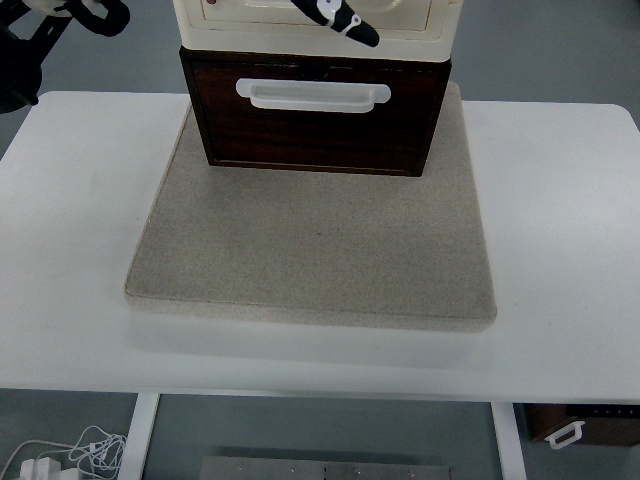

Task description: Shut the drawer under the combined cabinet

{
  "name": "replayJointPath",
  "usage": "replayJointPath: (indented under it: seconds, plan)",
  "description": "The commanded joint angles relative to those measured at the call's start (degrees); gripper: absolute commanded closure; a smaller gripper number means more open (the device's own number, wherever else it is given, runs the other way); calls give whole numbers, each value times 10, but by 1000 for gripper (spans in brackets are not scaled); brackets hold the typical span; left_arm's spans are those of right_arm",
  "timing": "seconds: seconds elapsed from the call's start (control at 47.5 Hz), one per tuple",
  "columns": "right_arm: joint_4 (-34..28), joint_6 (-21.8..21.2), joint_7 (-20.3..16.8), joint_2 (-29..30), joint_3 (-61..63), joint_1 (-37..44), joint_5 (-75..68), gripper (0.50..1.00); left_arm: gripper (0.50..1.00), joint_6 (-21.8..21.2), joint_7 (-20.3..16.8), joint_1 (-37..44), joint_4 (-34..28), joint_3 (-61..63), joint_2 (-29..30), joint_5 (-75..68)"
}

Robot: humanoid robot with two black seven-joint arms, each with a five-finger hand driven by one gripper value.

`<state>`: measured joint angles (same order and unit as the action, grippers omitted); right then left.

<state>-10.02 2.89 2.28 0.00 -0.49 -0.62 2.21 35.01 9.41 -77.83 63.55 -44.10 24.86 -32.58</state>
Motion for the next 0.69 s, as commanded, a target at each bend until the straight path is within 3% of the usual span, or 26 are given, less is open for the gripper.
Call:
replayJointPath:
  seconds: [0.0, 0.126, 0.337, 0.484, 0.673]
  plan:
    - [0, 0, 0, 0, 0, 0, 0, 548, 508, 0, -21, 1, -4, -38, 0, 19]
    - [0, 0, 0, 0, 0, 0, 0, 548, 508, 0, -49, 11, -16, -97, -1, 24]
    - [0, 0, 0, 0, 0, 0, 0, 548, 508, -120, -110, 14, -29, -149, -3, 55]
    - [0, 0, 0, 0, 0, 0, 0, 548, 508, -169, -123, 16, -40, -182, 4, 65]
    - [0, 0, 0, 0, 0, 0, 0, 548, 508, -195, -135, 15, -117, -272, 4, 65]
